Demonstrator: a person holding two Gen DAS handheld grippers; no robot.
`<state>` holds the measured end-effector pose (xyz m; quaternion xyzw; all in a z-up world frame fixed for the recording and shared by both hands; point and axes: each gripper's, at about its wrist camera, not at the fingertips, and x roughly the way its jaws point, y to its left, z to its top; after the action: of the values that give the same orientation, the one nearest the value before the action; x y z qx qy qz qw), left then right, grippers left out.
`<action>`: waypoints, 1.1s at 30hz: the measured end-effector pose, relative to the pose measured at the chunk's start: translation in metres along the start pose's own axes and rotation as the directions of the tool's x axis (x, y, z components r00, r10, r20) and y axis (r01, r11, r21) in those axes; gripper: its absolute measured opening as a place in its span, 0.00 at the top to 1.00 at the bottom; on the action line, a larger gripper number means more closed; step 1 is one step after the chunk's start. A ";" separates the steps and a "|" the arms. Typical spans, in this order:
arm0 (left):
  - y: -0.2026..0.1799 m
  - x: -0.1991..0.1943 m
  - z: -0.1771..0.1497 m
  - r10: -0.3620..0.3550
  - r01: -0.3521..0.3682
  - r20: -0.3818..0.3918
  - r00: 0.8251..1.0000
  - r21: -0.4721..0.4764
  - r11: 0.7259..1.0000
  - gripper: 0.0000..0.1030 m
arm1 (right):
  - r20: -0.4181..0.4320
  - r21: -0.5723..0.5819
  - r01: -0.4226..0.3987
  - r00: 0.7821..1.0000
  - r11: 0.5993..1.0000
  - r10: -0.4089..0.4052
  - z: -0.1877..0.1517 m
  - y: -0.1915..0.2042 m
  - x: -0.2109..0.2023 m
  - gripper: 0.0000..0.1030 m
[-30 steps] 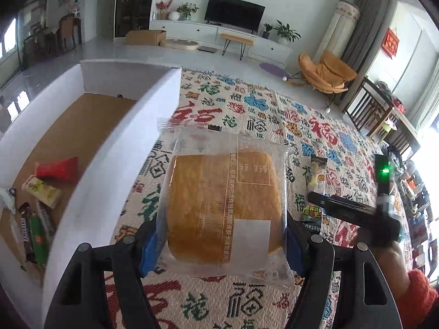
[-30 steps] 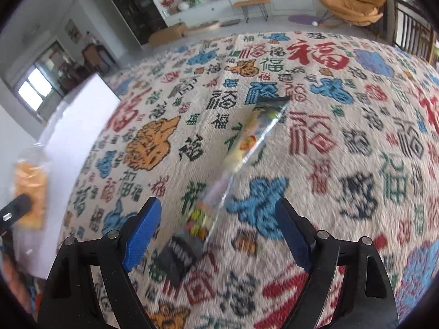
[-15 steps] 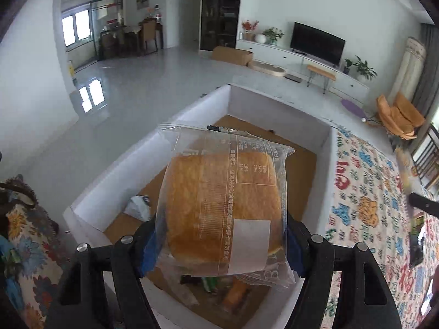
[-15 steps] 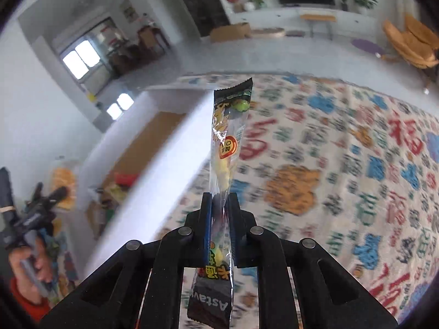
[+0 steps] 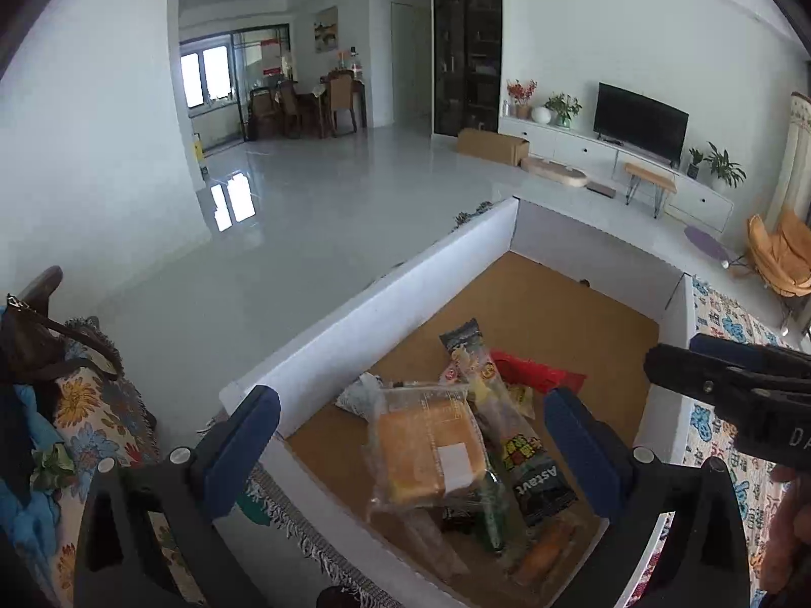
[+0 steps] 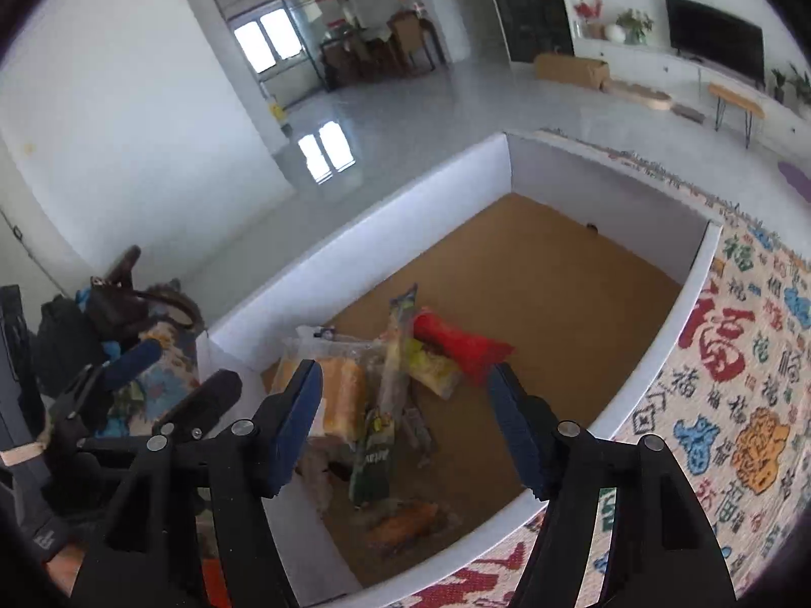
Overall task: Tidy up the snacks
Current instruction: 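Carry both snacks over the white box and open both tools to drop them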
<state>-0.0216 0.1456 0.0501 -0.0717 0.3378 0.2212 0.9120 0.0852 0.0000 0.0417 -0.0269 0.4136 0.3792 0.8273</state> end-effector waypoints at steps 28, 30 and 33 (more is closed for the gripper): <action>-0.003 -0.018 -0.005 0.011 -0.011 -0.050 0.999 -0.008 1.000 0.00 | -0.001 -0.239 0.240 0.969 0.941 -0.247 -0.004 0.027 -0.020 0.16; -0.004 -0.017 -0.005 0.010 -0.010 -0.051 0.999 -0.001 1.000 0.00 | -0.004 -0.235 0.240 0.969 0.942 -0.248 -0.005 0.027 -0.019 0.16; -0.004 -0.018 -0.008 0.012 -0.012 -0.048 0.999 -0.007 1.000 0.00 | -0.008 -0.232 0.239 0.969 0.943 -0.247 -0.006 0.026 -0.017 0.16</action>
<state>-0.0360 0.1334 0.0556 -0.0782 0.3592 0.2260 0.9021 0.0577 0.0063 0.0569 -0.1802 0.3759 0.3189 0.8512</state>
